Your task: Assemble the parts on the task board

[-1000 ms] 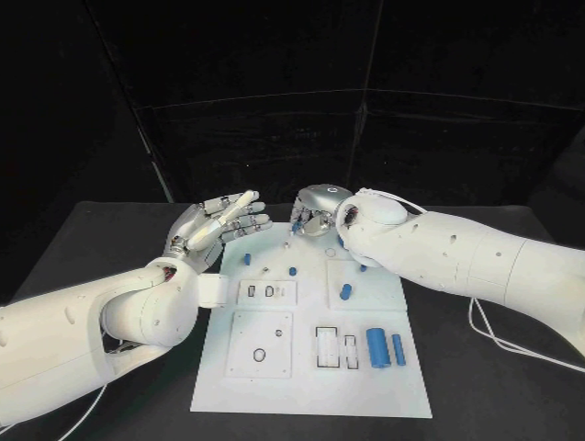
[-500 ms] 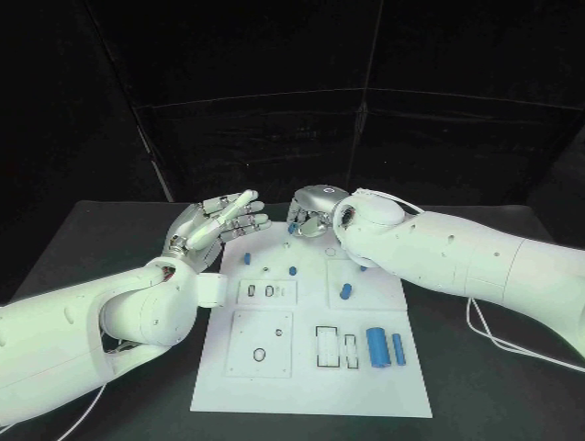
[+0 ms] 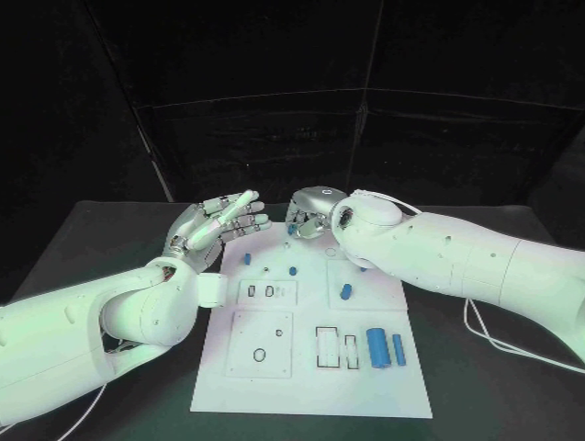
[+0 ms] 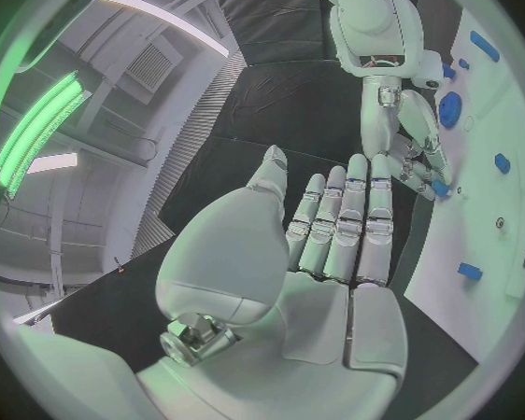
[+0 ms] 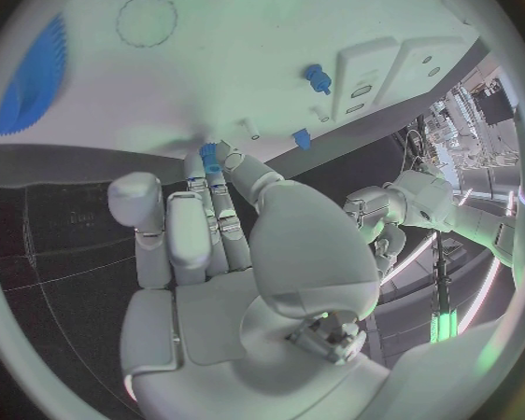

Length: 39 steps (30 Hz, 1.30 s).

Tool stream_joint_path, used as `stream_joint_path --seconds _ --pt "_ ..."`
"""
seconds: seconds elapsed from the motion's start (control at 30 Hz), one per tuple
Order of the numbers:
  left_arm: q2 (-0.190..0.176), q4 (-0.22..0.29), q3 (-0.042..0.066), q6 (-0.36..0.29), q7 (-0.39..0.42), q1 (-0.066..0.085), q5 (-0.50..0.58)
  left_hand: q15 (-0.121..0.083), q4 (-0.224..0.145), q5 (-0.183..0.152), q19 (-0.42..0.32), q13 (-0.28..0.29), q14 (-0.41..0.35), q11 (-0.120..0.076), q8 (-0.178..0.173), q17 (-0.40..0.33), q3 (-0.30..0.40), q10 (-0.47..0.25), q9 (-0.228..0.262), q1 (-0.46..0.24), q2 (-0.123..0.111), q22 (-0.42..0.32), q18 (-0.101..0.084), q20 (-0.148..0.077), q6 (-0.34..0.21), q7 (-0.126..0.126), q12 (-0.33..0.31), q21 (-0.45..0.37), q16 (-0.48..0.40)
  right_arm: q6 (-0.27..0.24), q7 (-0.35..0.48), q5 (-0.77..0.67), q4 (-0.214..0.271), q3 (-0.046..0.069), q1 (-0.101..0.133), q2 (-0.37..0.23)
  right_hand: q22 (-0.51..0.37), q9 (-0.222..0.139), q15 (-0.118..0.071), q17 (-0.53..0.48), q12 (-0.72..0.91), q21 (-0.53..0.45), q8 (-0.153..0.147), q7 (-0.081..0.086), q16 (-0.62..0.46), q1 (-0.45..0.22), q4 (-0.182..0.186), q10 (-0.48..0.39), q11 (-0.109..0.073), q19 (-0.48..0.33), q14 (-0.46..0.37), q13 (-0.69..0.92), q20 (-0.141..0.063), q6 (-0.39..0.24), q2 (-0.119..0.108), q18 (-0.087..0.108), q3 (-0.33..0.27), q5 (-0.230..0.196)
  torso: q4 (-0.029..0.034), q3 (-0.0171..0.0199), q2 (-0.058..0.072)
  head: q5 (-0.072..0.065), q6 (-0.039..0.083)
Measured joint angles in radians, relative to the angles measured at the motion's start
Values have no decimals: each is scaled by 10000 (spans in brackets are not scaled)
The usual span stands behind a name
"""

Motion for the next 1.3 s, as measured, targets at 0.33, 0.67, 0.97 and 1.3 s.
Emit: stream_joint_path --seconds 0.33,0.67,0.97,1.3 --pt "12 -15 0 2 -18 5 0 0 0 0 0 0 0 0 -36 1 0 0 0 0 0 1 1 0 0 0 0 0 1 44 -17 3 -132 -4 -8 44 -1154 -18 149 -801 -53 -684 2 6 -442 111 173 -1516 148 -655 18 -119 163 -1376 -336 0 -147 -233 3 -2 4 5 7" --pt "-15 -15 0 6 -39 6 2 0 0 0 0 0 0 0 -36 -10 0 0 1 0 0 2 -1 0 0 0 0 0 1 -232 -16 69 1025 -4 -8 -985 -993 45 148 -853 384 -643 64 20 -502 111 313 -1334 127 -631 18 -34 140 -1247 -336 -2 -205 -233 -18 6 6 31 4" --pt "-85 -13 -1 11 -50 7 2 0 -1 0 0 0 0 0 -36 -12 -1 0 1 0 0 -15 -2 0 0 0 0 -39 1 -816 -240 843 3125 9 -8 -3056 356 84 -156 398 2293 210 184 -181 312 169 671 1271 -368 207 12 848 -154 -801 -620 -2 -405 -120 -89 30 -25 -55 55" --pt "-86 -65 -2 33 -57 7 3 0 -28 0 0 0 0 0 -36 -18 -28 0 2 0 0 -30 -2 0 0 0 0 -39 -43 -842 -1288 1799 3916 74 -4 -4238 1539 89 -216 2263 7595 896 290 -167 1477 400 2340 126 -315 746 18 6302 -225 -1526 -1047 -321 -2311 470 -251 85 -98 -80 22"
